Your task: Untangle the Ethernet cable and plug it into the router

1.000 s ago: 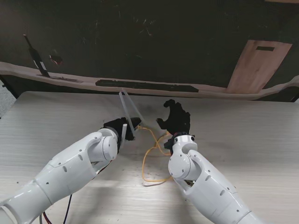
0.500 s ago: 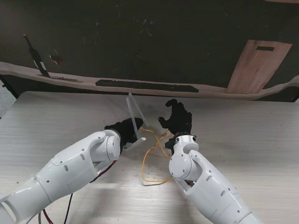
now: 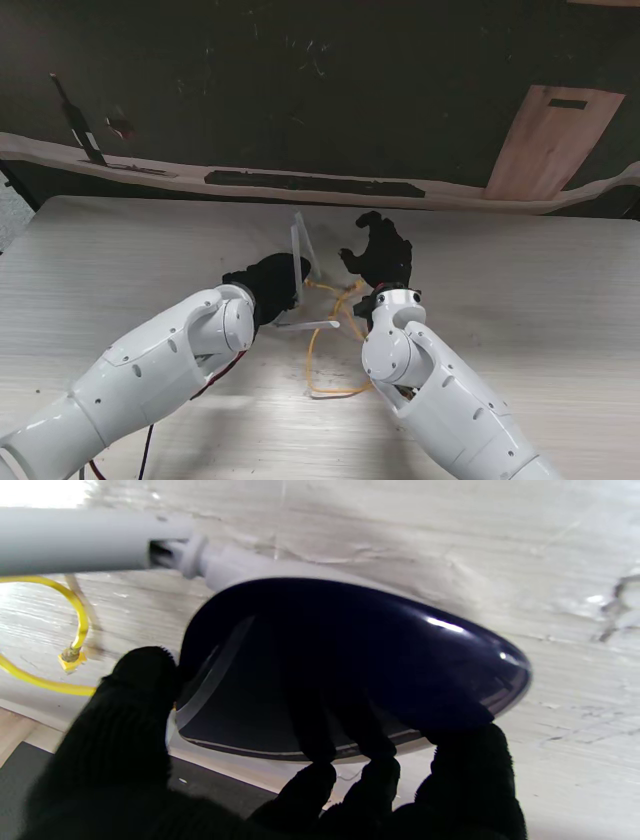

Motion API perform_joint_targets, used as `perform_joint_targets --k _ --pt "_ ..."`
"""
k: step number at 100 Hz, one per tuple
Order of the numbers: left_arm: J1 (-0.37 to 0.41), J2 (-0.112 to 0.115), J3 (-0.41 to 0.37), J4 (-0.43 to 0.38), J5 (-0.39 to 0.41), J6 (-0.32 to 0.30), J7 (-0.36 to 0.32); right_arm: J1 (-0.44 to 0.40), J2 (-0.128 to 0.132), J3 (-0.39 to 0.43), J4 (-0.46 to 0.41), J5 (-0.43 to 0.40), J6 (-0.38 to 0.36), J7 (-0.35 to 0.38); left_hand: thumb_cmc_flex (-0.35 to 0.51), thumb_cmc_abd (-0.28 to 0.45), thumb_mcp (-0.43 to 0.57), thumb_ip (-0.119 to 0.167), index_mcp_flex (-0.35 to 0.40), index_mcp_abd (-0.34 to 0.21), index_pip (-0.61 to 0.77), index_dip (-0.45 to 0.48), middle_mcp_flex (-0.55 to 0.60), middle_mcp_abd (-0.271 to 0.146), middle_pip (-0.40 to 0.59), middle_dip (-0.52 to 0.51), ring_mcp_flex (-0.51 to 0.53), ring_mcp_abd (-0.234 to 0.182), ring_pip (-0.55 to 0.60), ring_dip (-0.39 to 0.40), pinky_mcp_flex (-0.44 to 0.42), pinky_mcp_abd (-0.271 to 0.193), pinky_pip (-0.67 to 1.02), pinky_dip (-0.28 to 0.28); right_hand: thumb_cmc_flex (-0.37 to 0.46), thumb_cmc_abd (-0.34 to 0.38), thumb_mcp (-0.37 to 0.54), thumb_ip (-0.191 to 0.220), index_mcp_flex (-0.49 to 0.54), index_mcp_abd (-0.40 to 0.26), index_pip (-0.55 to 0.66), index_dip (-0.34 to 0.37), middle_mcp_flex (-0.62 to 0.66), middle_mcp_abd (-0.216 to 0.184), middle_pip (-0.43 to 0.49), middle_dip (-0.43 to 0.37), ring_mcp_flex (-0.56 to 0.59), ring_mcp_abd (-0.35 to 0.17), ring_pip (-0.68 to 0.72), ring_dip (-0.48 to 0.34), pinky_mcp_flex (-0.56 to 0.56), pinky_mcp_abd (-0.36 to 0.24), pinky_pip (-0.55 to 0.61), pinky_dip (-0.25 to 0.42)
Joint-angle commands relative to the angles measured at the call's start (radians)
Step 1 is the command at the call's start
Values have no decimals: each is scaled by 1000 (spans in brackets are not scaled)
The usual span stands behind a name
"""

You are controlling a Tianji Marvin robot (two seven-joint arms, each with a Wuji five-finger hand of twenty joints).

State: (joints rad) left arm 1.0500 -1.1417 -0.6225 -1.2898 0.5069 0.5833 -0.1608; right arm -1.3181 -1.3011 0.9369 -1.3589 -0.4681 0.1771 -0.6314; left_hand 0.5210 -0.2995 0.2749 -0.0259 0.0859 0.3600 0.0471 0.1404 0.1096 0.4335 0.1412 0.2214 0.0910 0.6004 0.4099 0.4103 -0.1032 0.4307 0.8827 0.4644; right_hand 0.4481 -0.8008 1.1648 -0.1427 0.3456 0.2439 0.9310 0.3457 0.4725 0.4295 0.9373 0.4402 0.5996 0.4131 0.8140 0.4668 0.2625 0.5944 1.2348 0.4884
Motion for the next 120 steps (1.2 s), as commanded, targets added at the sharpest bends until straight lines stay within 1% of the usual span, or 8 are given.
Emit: perform_joint_targets --k 1,19,26,86,95,109,113,120 --pt "47 4 4 10 -5 -2 -35 -9 -4 1 -12 3 -7 11 12 24 4 16 77 -60 83 33 76 -123 112 30 34 -230 54 -1 21 -197 13 -23 -18 17 -6 19 6 -5 -8 -11 0 14 -11 -14 3 -13 3 -1 -7 -26 -17 5" --pt "92 11 -61 -37 37 -16 -8 -11 -3 5 -15 -1 -12 9 17 19 11 18 85 -71 117 42 81 -123 114 28 42 -226 54 -1 21 -194 12 -23 -19 19 -7 19 8 -6 -9 -12 1 14 -11 -14 2 -12 3 -1 -7 -26 -18 5" --pt "108 12 -85 -53 49 -23 6 -11 -3 5 -16 -1 -13 9 18 8 26 17 79 -68 159 47 85 -120 146 40 60 -224 69 7 25 -191 34 -13 -19 20 -7 19 9 -8 -9 -12 1 14 -13 -14 0 -14 2 -1 -7 -26 -18 5" --pt "207 22 -228 -165 152 -71 71 -14 4 12 -31 -9 -32 17 17 4 58 17 80 -72 202 48 84 -117 158 33 57 -211 64 3 24 -185 34 -12 -21 23 -11 20 7 -17 -9 -11 -1 13 -14 -14 -1 -15 2 -2 -7 -26 -18 6" --pt "231 23 -259 -185 166 -80 85 -17 6 14 -36 -13 -37 18 16 3 63 17 83 -72 204 47 84 -118 155 30 52 -217 57 -1 20 -185 27 -15 -22 22 -12 19 7 -18 -9 -11 -4 12 -15 -14 -2 -16 1 -2 -7 -26 -18 6" --pt "287 25 -333 -232 168 -140 105 -31 17 27 -60 -25 -51 35 17 -2 75 18 107 -88 211 47 84 -124 146 25 38 -227 20 -21 19 -187 -27 -43 -26 16 -19 17 6 -28 -9 -11 -13 6 -19 -16 -8 -20 -5 -4 -12 -27 -24 4" --pt "305 29 -357 -251 169 -163 101 -38 22 33 -72 -30 -50 48 16 -1 79 20 122 -95 215 48 83 -126 141 22 31 -231 1 -31 22 -189 -56 -58 -29 14 -27 15 5 -31 -11 -12 -12 5 -18 -16 -1 -20 -3 -4 0 0 -33 1" --pt "335 31 -393 -278 171 -195 104 -52 31 42 -96 -36 -45 74 5 6 67 23 126 -100 214 49 82 -131 131 16 27 -235 -16 -40 24 -193 -88 -73 -31 5 -36 13 5 -32 -11 -12 -11 8 -15 -14 5 -20 2 -2 10 15 -38 0"
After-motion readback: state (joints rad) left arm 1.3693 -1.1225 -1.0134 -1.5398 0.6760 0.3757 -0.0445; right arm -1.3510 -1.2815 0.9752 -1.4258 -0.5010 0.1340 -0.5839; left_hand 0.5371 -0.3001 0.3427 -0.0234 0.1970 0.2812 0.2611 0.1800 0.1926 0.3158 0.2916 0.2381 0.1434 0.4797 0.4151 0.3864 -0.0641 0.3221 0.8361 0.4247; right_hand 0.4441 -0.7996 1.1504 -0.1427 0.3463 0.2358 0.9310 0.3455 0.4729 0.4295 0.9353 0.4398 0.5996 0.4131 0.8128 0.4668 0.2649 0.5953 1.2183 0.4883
